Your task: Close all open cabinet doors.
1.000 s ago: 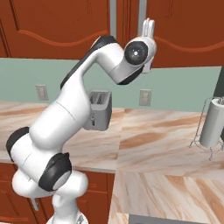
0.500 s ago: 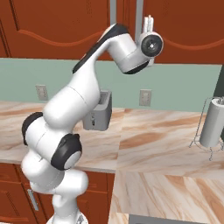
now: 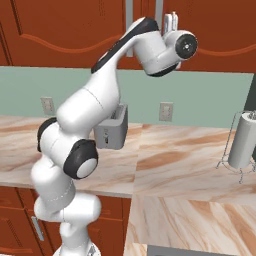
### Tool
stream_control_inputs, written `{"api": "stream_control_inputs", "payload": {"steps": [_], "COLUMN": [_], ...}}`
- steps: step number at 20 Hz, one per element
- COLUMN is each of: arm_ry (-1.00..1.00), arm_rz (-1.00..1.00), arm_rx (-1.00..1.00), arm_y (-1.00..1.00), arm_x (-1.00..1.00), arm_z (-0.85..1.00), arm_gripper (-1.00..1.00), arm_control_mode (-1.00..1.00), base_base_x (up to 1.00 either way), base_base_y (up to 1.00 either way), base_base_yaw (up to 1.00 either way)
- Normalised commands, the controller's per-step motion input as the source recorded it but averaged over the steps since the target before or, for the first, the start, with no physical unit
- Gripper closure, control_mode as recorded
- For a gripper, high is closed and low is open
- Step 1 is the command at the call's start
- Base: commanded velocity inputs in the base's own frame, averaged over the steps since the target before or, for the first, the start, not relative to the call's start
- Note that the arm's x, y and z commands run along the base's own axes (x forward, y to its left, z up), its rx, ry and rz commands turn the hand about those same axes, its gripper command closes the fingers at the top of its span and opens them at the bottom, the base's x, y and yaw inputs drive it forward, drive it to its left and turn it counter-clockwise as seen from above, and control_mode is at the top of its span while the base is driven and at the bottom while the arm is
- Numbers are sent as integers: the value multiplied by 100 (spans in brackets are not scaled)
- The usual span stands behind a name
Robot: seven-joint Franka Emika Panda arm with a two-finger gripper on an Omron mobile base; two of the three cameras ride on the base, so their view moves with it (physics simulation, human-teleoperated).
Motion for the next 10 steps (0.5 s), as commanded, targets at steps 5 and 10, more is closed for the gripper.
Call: {"api": "stream_control_inputs", "payload": {"steps": [5,10], "arm_ry": [1,0], "arm_rz": [9,2], "arm_rx": [0,0], "arm_y": [8,0], "arm_x": [42,5], "arm_z": [-8,-18], "arm_gripper": [-100,-100], "arm_control_mode": [-100,-100], "base_base_x": [0,0], "base_base_y": [0,0], "base_base_yaw": [0,0]}}
